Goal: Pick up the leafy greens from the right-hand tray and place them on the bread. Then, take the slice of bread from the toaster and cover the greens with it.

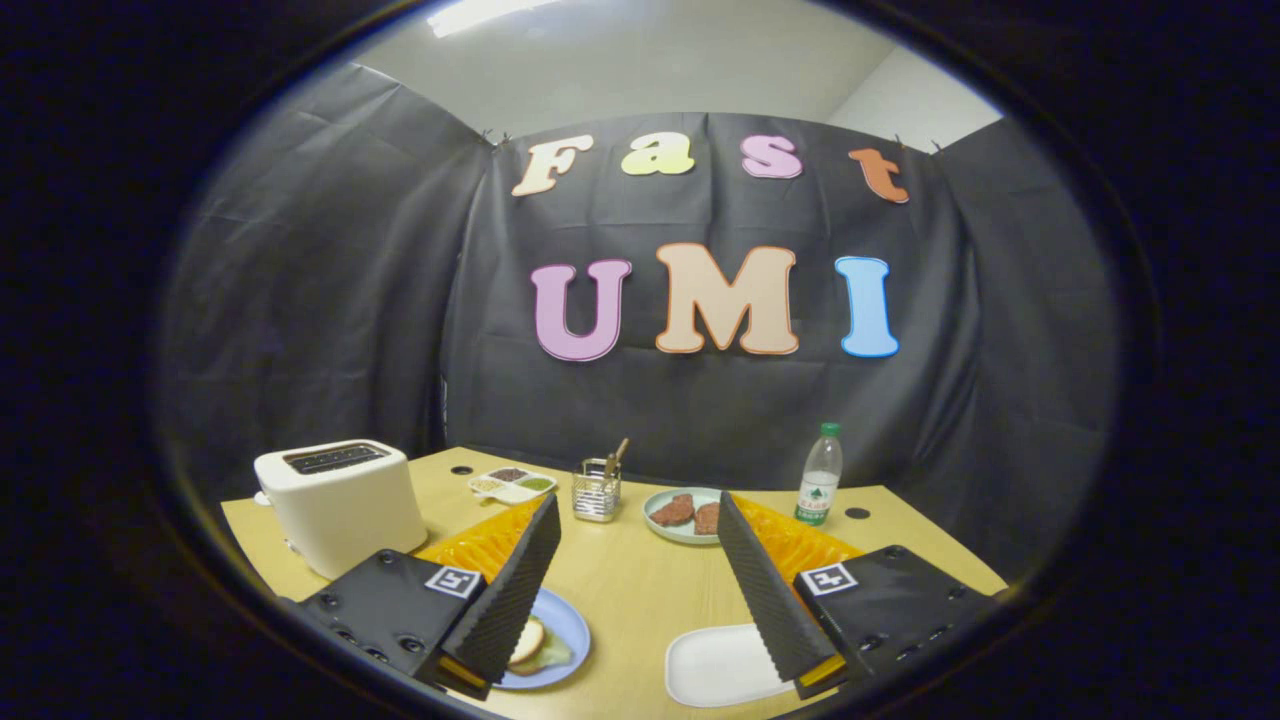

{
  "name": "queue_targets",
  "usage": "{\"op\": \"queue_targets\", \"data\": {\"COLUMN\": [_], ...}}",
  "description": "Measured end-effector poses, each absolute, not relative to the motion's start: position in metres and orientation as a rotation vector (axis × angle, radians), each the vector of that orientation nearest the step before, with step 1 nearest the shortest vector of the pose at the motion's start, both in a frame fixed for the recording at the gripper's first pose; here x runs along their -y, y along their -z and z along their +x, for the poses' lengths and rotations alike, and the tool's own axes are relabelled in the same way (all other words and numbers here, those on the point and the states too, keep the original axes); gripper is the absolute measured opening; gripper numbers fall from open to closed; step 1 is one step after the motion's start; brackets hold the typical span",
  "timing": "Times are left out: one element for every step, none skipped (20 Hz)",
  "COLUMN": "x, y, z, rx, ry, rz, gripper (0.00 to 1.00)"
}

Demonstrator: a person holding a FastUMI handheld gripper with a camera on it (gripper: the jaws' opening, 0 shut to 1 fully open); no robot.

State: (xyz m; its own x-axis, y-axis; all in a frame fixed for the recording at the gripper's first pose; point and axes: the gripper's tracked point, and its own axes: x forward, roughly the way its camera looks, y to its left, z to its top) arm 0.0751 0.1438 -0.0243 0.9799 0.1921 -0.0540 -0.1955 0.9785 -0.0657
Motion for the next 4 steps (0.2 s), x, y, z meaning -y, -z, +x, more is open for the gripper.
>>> {"op": "queue_targets", "data": {"x": [-0.139,-0.135,-0.132,-0.132], "y": [0.024,0.021,0.019,0.017], "z": [0.071,0.066,0.06,0.054], "rx": [-0.041,-0.028,-0.017,-0.01], "ry": [-0.186,-0.176,-0.172,-0.177], "rz": [-0.074,-0.078,-0.078,-0.075], "gripper": [0.99,0.99,0.99,0.99]}}
